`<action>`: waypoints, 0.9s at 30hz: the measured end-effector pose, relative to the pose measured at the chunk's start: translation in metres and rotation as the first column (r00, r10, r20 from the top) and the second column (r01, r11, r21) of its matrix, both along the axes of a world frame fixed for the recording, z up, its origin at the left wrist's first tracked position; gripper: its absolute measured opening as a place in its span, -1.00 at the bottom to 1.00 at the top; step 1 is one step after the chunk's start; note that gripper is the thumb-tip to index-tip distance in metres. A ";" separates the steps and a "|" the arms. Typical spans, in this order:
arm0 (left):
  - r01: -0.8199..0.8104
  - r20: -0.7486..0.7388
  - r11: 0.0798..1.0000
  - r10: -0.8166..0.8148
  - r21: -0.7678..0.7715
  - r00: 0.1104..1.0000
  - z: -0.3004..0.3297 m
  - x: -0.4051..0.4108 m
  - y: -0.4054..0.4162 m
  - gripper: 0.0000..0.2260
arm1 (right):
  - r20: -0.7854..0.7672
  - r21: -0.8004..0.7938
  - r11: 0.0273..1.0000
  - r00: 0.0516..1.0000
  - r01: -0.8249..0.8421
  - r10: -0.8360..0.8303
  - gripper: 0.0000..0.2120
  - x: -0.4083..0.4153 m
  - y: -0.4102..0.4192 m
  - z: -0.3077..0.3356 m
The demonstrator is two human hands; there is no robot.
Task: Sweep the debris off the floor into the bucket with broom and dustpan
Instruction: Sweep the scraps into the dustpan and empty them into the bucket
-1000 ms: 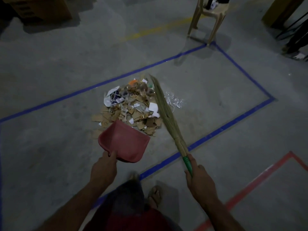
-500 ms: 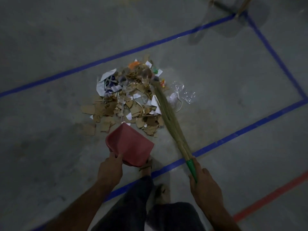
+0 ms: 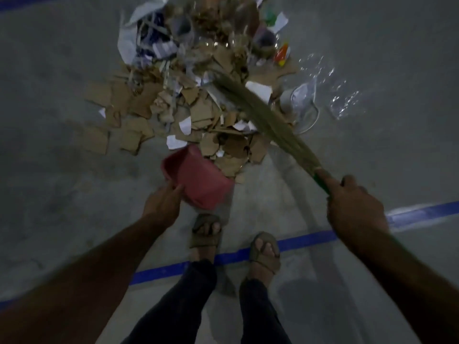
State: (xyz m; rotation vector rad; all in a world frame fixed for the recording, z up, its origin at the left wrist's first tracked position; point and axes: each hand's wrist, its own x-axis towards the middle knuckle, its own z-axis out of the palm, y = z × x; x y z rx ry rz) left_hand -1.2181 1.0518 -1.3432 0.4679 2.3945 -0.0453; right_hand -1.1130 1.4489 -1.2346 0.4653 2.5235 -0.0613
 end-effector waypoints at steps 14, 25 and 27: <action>0.016 -0.020 0.982 -0.013 0.189 1.000 -0.057 -0.025 0.068 -0.71 | 0.132 -0.309 0.944 0.979 -0.111 0.158 -0.37 0.062 0.019 -0.025; -0.114 -0.063 0.969 0.131 0.220 0.989 0.042 0.032 0.062 -0.69 | 0.206 -0.458 0.877 0.977 0.148 -0.058 -0.38 0.116 -0.036 0.066; -0.134 -0.069 0.970 0.151 0.205 0.986 0.076 0.037 0.060 -0.68 | 0.215 -0.475 0.864 0.974 0.169 -0.072 -0.43 0.119 -0.040 0.101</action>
